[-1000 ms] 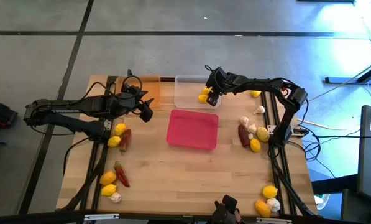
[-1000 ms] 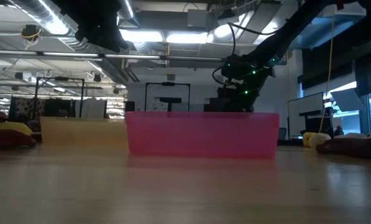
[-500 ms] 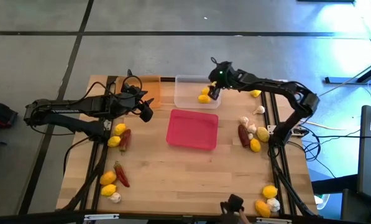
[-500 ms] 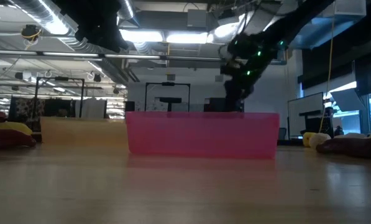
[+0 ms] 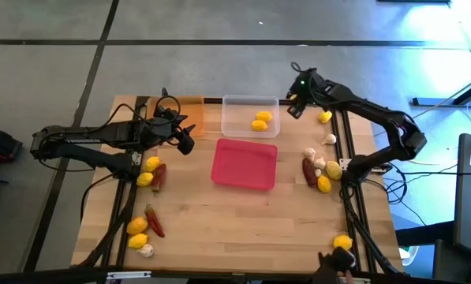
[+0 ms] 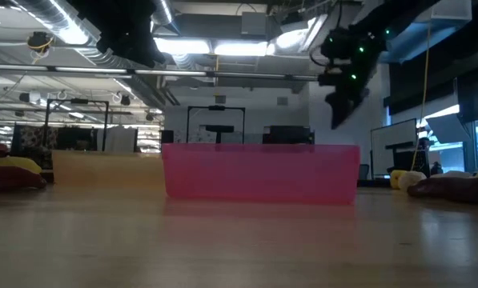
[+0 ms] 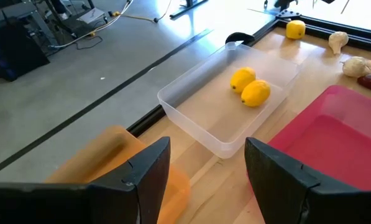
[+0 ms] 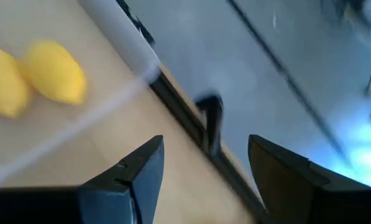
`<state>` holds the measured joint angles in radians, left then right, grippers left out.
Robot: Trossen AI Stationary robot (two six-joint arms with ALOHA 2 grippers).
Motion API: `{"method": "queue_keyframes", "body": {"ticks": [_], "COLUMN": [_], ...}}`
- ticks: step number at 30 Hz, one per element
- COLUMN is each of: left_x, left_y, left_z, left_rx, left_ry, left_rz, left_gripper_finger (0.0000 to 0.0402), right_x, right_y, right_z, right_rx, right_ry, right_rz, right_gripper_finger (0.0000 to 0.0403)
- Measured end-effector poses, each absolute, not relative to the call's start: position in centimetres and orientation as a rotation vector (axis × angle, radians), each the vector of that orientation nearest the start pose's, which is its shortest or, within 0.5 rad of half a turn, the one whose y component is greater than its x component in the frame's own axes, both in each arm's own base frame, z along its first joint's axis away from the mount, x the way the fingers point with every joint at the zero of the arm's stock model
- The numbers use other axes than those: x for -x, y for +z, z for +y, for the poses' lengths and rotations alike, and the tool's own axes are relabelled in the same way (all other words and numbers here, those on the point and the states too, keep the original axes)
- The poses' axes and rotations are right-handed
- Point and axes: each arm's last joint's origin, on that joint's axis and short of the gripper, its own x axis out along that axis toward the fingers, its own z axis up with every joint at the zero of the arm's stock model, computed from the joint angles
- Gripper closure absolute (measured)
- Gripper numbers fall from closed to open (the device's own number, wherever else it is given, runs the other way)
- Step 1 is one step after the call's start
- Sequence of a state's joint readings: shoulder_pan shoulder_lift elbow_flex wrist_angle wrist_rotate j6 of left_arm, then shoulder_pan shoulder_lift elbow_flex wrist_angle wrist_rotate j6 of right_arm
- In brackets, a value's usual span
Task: Sort produce into baskets
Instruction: Put the yellow lemon in the transparent bin
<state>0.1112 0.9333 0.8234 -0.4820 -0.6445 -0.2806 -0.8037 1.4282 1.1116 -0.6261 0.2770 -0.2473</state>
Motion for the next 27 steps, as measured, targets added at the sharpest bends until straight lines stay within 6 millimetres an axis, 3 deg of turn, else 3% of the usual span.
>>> {"method": "queue_keyframes", "body": {"ticks": [9,14,19,27], "left_x": [-18.5,-18.5,-18.6,-18.6], "left_y": [29.8,29.8,30.0,29.9], "left_z": [3.8,3.8,3.8,3.8], "left_rx": [0.095,0.093,0.091,0.090], "left_ry": [0.805,0.805,0.801,0.801], "left_rz": [0.478,0.476,0.459,0.460], "left_gripper_finger": [0.0198,0.0198,0.0198,0.0198], "right_x": [-15.8,-14.2,-13.6,-14.5], "right_y": [22.9,22.0,20.8,18.1], "right_z": [-22.8,-23.2,-23.8,-24.4], "right_rx": [-0.319,-0.396,-0.454,-0.448], "right_ry": [-1.027,-1.077,-1.091,-1.132], "right_rz": [1.126,1.160,1.222,1.379], "right_gripper_finger": [0.0178,0.0178,0.0178,0.0178]}}
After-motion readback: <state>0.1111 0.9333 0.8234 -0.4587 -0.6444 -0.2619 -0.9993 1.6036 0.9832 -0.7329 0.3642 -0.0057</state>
